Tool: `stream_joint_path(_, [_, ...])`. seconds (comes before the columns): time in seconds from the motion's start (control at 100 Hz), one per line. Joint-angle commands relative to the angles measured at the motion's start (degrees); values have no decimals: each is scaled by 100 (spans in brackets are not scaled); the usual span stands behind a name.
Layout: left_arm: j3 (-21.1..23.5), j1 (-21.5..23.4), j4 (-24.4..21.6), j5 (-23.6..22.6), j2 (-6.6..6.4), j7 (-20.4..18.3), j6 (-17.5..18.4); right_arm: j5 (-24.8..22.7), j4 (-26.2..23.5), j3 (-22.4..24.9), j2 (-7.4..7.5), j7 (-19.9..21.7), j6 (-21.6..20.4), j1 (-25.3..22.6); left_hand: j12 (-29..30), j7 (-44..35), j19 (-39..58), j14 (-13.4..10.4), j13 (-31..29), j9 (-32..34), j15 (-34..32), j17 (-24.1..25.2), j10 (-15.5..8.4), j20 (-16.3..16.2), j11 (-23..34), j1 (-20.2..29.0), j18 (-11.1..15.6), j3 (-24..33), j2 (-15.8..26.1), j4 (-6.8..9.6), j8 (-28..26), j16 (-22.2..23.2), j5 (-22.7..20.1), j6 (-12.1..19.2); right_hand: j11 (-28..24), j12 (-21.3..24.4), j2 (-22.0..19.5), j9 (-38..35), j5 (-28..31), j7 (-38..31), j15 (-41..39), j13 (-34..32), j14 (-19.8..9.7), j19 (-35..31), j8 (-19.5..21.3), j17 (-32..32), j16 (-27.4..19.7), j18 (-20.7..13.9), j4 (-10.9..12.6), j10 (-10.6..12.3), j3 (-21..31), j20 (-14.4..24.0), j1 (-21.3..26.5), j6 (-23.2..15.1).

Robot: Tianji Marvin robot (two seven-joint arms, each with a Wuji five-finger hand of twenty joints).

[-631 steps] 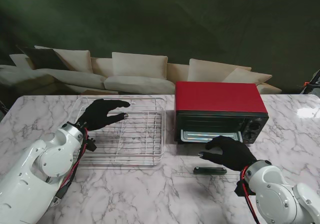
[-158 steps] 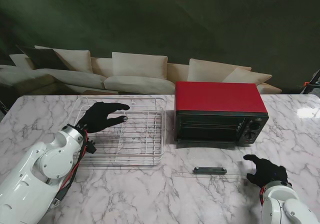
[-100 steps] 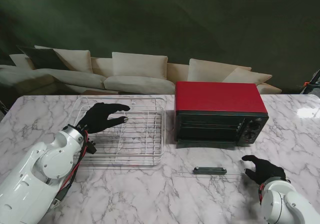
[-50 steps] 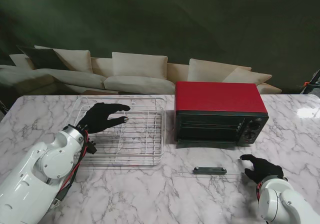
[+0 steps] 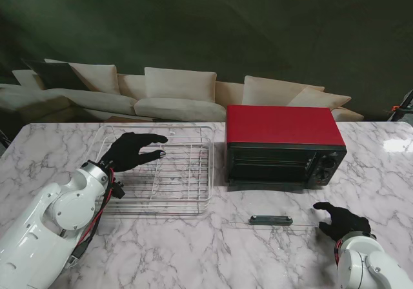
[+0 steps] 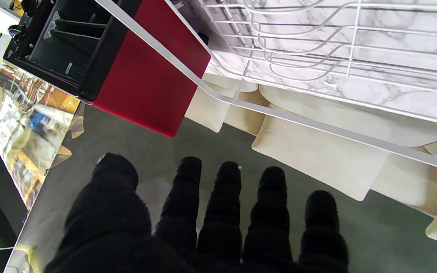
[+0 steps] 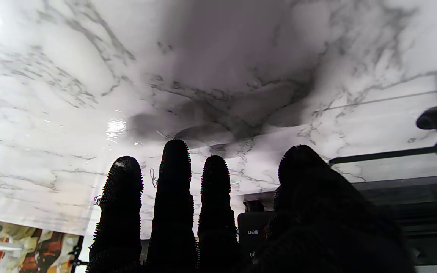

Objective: Slide the trays into the oven

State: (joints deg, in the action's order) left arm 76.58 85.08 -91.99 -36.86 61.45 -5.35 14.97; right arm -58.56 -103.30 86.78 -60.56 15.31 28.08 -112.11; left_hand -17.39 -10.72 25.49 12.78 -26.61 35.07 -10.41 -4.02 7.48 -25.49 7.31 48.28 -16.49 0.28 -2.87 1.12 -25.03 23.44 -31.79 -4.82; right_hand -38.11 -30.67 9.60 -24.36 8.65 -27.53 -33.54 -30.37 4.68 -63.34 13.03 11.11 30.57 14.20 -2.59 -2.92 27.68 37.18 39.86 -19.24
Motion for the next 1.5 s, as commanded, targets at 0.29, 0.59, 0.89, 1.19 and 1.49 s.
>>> stream_joint_path(0.29, [-9,-8,40,0,8,-46,14,-66,90,-13,11,67,57,63,-56,-39,-159,7,-63,101,-57,74,1,-80,68,176,-99,-163,289,-90,-48,56,-166,-84,44,16,115,162,-184,49,103,-15,-29,-42,31,-38,-60,-23,-113,-33,16,77,-149,32])
stream_joint_path(0.59, [-17,-12,49,2,8,-53,8,45,302,-278,60,270,134,322,-56,-40,-156,5,-69,104,-59,70,1,-80,70,163,-98,-168,285,-92,-49,57,-166,-78,46,20,178,259,-185,81,106,32,-26,-40,26,-64,-58,-45,-151,-39,-222,80,-399,-13])
stream_joint_path(0.89, [-16,-15,57,9,10,-46,6,157,225,-417,91,458,65,361,-56,-37,-159,9,-67,101,-58,75,8,-79,69,167,-98,-164,286,-91,-47,57,-162,-84,69,29,155,313,-180,119,114,59,-16,-41,54,-82,-57,-46,-189,-62,-618,92,-758,-35])
stream_joint_path(1.19, [-12,-20,66,14,11,-38,11,520,26,-335,94,540,-48,272,-57,-36,-160,4,-67,101,-58,75,0,-78,70,157,-101,-167,287,-94,-46,57,-158,-76,131,28,-281,366,-77,172,170,149,-14,-12,178,-133,-59,-48,-197,-118,-1437,126,-913,29])
stream_joint_path(1.49, [-8,-22,74,23,13,-32,12,469,43,-353,89,497,-42,238,-57,-38,-162,8,-62,106,-56,76,3,-77,72,158,-102,-165,287,-93,-47,56,-163,-82,107,12,-35,339,-221,262,131,48,-12,-56,194,-67,-31,-56,-98,-50,-1393,163,-332,-14])
